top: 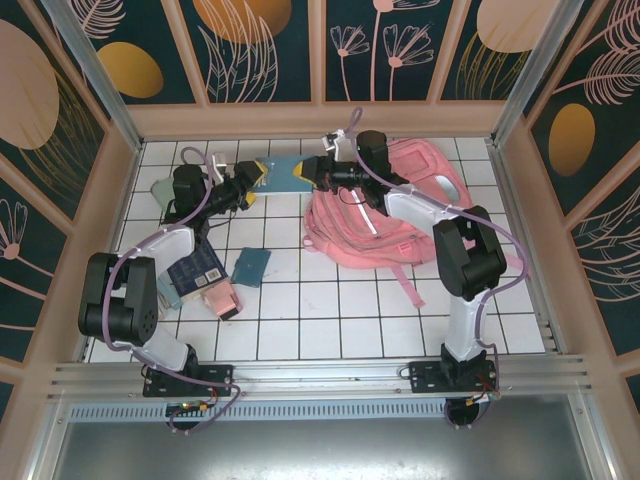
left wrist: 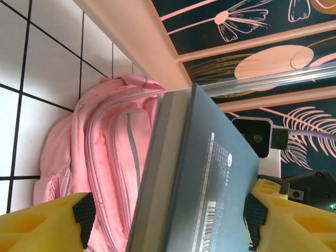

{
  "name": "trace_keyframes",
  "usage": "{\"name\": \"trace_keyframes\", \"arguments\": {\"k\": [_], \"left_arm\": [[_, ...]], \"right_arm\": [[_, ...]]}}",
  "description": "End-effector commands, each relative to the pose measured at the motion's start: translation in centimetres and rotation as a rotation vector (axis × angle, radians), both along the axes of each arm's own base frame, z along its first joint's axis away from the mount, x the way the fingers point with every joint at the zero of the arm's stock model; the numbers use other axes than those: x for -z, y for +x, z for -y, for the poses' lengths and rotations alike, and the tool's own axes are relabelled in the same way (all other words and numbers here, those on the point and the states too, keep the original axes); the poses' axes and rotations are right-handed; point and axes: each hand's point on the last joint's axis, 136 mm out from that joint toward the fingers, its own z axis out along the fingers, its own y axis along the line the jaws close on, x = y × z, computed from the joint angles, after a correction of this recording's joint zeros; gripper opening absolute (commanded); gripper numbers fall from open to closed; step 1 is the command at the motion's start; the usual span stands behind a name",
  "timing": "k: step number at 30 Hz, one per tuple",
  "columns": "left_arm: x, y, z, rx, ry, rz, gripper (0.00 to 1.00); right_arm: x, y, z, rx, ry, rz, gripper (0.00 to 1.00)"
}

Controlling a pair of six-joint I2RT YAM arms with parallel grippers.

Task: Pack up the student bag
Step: Pass the book.

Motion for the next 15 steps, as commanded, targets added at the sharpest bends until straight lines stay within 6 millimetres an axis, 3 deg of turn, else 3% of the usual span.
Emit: {"name": "trace_keyframes", "arguments": {"k": [1, 3, 6, 10, 15], "left_arm": [[-0.3, -0.2, 0.3, 0.030, -0.019, 0.022, 0.77], [-0.4, -0.3, 0.3, 0.034, -0.027, 0.026, 0.77], [-1.4, -0.5, 0.6, 0.053, -0.066, 0.050, 0.69], [-3.5, -1.0, 0.8, 0.075, -0.129, 0.103, 0.39], [-3.8, -1.0, 0.6, 0.064, -0.123, 0.107, 0.05]], "right_arm": [[-3.0, -1.1, -0.5, -0.053, 0.076, 0.076, 0.00], [-3.1, -1.1, -0.6, -0.059, 0.081, 0.078, 0.00], [-2.8, -1.2, -0.9, -0.077, 0.082, 0.072, 0.00], [-1.5, -1.2, -1.0, -0.087, 0.071, 0.046, 0.00], [-0.4, -1.3, -0.8, -0.088, 0.040, 0.044, 0.00]]}}
